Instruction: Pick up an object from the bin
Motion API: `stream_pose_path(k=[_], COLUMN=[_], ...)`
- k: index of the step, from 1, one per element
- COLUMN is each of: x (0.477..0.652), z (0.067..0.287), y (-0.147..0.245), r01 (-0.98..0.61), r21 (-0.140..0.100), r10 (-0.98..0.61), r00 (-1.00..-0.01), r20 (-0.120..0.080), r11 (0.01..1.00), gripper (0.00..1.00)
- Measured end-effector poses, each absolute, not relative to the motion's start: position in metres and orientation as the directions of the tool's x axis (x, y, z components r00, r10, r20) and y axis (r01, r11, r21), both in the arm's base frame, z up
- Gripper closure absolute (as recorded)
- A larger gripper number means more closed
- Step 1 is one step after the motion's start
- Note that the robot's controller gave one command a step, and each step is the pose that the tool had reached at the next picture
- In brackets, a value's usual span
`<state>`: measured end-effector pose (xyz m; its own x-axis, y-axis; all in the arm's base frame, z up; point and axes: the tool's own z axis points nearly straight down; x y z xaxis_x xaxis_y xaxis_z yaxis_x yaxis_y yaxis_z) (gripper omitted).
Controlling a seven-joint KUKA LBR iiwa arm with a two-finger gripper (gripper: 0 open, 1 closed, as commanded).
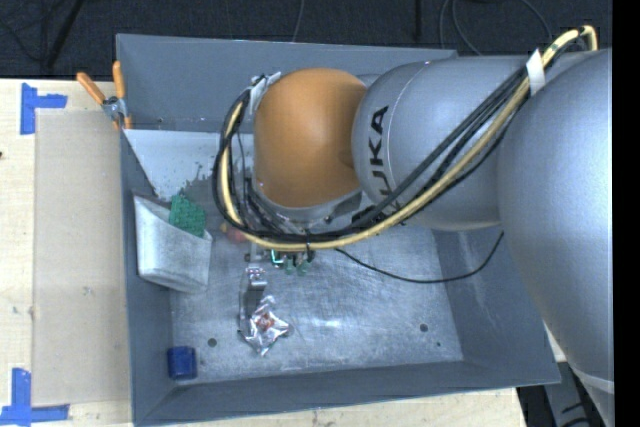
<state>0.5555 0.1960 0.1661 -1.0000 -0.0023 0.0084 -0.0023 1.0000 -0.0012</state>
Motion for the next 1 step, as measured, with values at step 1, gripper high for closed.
stream_pose_path(k=[1], x=[0.557], z=[0.1166], y=[0.1249], r01=[0.112], r21=[-0.005], r10=[0.112], r00=[-0.994], r20=[0.007], r11=[0.994], gripper=[0.0])
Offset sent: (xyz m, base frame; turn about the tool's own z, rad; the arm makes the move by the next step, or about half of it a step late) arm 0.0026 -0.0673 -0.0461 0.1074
